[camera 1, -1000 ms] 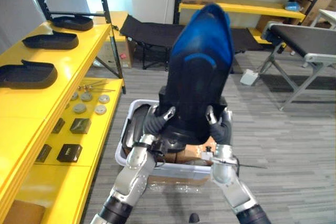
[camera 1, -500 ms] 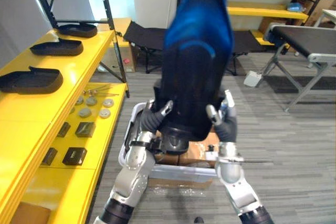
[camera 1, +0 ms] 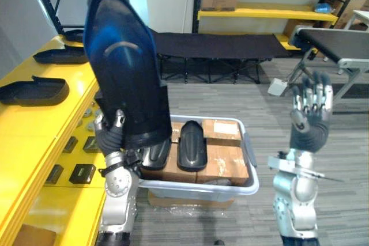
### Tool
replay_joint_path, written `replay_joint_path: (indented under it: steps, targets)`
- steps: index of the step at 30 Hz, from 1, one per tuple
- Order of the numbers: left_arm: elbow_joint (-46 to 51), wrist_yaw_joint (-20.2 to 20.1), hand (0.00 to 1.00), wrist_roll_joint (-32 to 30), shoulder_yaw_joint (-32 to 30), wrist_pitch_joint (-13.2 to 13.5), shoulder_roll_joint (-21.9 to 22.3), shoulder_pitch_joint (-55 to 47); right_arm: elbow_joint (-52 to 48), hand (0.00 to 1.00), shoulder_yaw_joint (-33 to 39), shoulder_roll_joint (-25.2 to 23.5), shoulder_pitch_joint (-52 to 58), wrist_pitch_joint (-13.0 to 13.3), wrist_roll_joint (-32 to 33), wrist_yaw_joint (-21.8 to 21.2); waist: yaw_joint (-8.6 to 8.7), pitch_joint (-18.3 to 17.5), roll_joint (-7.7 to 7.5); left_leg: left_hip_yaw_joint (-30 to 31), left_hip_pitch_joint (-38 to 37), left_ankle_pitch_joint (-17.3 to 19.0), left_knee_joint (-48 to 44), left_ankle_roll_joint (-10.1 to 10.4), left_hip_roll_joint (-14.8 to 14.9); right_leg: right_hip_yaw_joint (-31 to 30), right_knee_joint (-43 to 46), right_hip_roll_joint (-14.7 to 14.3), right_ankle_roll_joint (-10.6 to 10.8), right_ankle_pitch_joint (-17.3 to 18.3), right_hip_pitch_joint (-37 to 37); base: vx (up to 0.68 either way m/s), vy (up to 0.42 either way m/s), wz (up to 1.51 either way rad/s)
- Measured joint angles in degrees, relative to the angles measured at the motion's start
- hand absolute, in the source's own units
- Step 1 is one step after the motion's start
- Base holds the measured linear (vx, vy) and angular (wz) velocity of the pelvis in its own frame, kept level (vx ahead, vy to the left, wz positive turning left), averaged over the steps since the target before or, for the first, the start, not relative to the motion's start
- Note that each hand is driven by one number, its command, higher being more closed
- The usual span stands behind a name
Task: Walk over and take plastic housings, then place them on the shelf
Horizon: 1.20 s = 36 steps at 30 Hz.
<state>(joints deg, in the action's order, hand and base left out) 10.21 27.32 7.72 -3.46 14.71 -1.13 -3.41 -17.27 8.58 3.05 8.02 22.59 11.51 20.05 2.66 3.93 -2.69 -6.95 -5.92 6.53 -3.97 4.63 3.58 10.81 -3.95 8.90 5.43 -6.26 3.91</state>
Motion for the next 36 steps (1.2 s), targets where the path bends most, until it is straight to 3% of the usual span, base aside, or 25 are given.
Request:
replay_joint_path:
  steps: [4, 9, 14, 20, 26, 29, 33, 36]
  targets:
    - [2.49, 1.07, 1.0, 1.37, -2.18, 3.12, 2.34, -4.89, 6.51, 0.0, 2.65, -3.47, 7.74, -3.37, 6.65, -0.41, 0.38, 0.11, 0.17, -0.52, -0.16, 0.01, 0.28, 0.01, 0.18, -0.18, -0.08, -0.07, 0.0, 0.0, -0.02, 0.0, -0.001, -0.03]
    - [8.15, -0.35, 1.0, 1.5, -2.34, 9.38, 4.46, -10.25, 9.26, 0.0, 1.48, -7.43, 11.2, -2.27, 15.88, -6.56, 0.06, 0.45, 0.79, -1.9, -1.19, 0.6, 0.33, 0.24, 1.01, -1.14, -0.07, -0.19, 0.04, 0.06, 0.68, -0.03, 0.01, -0.11]
    - [12.23, -1.61, 1.0, 1.16, -2.46, 12.56, 4.5, -10.23, 10.33, 0.0, -1.72, -7.12, 8.81, -0.95, 16.92, -11.01, -1.15, 0.18, 0.95, -1.11, -1.17, 0.53, 0.39, 0.34, 1.06, -0.05, -0.06, -0.1, 0.23, 0.21, 1.21, -0.02, 0.004, 0.09]
    - [15.64, -1.06, 1.0, -2.27, -5.7, 12.61, 4.41, -12.0, 15.82, 0.0, -5.99, -6.56, 1.34, -1.17, 15.7, -14.01, -2.51, -0.37, 0.43, 2.11, 0.17, -0.77, 1.8, 0.42, 0.15, 3.03, -0.55, 0.06, 0.52, 0.44, 1.17, 0.0, -0.002, 0.25]
    - [19.83, -1.38, 1.0, -7.85, -10.44, 12.61, 4.4, -14.59, 19.01, 0.0, -8.91, -2.67, -3.28, -2.64, 8.77, -14.17, -5.79, -0.72, -0.37, 9.33, 3.78, -1.3, 1.19, -0.03, -0.99, 6.62, 0.28, 0.73, 1.14, 0.98, 1.68, 0.05, 0.028, 0.55]
    - [20.2, -3.9, 1.0, -7.54, -9.79, 13.11, 3.86, -14.48, 18.96, 0.0, -8.73, -1.62, -3.56, -2.58, 7.67, -12.5, -5.61, -0.58, -0.12, 16.54, 4.27, -1.99, 1.62, -0.1, -1.1, 3.26, 5.95, 0.99, -0.09, 4.83, 2.13, 0.07, 0.076, 1.17]
    - [20.2, -4.95, 1.0, -4.7, -9.86, 13.5, 3.7, -14.76, 18.85, 0.0, -8.48, -1.31, -4.96, -2.34, 7.66, -12.97, -7.08, -1.53, -2.42, 20.19, 5.08, -2.63, 0.23, 0.33, -1.9, 3.5, 9.82, 1.88, 0.44, 10.0, 2.52, 0.08, -0.026, 0.63]
    - [20.26, -5.07, 1.0, -3.08, -9.33, 13.46, 4.24, -15.78, 17.46, 0.0, -8.59, -0.76, -7.16, -1.04, 7.29, -14.34, -8.03, -0.43, -1.3, 20.46, 5.22, -2.26, -2.37, 0.81, -2.02, 3.58, 10.08, 1.79, 0.31, 11.52, 4.46, -0.02, -0.049, 0.18]
